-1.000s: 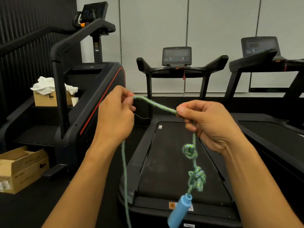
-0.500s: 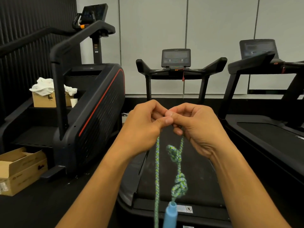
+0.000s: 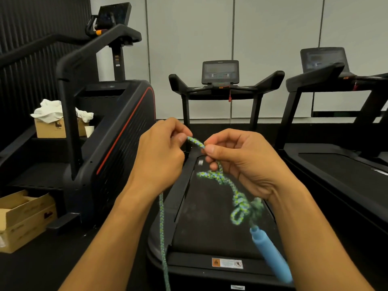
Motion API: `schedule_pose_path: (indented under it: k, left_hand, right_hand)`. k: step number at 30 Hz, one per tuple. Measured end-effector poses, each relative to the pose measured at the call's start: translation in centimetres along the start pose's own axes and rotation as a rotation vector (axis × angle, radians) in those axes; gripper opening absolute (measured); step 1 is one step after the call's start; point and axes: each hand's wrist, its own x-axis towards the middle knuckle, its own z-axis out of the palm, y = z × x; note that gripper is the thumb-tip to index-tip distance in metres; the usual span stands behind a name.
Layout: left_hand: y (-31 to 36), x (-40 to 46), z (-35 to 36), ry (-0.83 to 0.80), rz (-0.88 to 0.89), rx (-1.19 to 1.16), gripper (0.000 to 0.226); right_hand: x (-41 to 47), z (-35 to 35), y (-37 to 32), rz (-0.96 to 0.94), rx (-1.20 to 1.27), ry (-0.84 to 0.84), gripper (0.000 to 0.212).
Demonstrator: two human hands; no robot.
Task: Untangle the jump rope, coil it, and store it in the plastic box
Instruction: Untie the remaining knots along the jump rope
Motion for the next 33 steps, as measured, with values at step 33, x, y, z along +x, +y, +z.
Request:
schedule_pose_path:
  k: [33]
  left_hand:
    - [1.0,-0.2,0.7,0.035,0.073,-0.338,0.021]
  right_hand:
    - [0.0,0.4,-0.3,-0.052,-0.108,0.000,0.028]
